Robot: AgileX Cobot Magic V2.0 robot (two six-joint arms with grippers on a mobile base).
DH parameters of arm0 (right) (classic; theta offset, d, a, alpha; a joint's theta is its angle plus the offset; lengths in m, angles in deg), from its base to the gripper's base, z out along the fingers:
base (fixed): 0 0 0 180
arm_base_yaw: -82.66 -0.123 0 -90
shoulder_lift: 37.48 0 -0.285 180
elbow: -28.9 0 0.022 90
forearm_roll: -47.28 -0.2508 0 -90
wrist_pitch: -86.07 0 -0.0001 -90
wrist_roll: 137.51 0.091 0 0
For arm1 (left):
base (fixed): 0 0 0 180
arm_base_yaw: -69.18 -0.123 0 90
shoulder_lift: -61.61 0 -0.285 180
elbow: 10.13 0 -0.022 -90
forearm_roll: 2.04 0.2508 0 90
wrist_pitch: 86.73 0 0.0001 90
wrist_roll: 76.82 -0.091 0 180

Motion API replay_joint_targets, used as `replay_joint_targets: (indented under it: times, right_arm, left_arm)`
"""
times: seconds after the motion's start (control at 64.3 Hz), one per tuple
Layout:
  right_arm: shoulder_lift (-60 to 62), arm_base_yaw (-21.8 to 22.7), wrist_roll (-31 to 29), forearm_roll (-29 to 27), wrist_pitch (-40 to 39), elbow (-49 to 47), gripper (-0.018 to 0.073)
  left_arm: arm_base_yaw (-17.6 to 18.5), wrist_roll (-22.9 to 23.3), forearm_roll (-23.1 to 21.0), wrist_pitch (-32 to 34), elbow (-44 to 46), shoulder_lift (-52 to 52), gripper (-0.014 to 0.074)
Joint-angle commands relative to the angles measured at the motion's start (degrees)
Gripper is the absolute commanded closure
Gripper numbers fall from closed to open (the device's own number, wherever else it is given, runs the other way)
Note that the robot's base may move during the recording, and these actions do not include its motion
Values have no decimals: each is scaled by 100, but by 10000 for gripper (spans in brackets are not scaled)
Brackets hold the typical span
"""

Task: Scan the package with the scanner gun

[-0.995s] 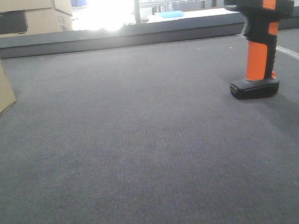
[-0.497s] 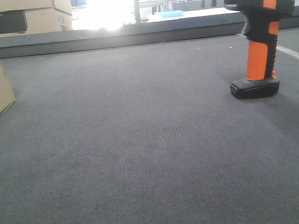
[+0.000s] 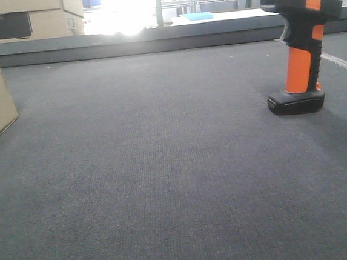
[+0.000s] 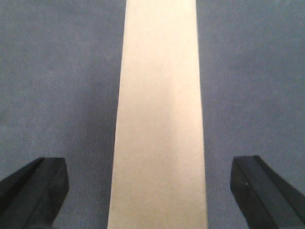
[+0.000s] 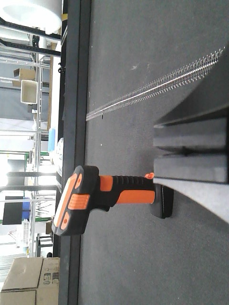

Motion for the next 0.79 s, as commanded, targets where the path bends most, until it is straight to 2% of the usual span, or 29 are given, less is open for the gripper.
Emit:
replay_joint_targets:
  times: [0.0, 0.264, 0.653, 0.777]
  right_arm:
    - [18, 16, -22, -33, -99, 0, 713]
    - [18, 16, -22, -33, -99, 0, 713]
    - [18, 16, -22, -33, -99, 0, 713]
    - [18, 16, -22, -33, -99, 0, 713]
  left_arm:
    - [-21, 51, 10, -97, 35, 132, -3]
    - [-21, 51, -58, -615, 35, 253, -3]
    - [-21, 51, -81, -653, 35, 455, -3]
    - [-21, 51, -105, -583, 35, 455, 35]
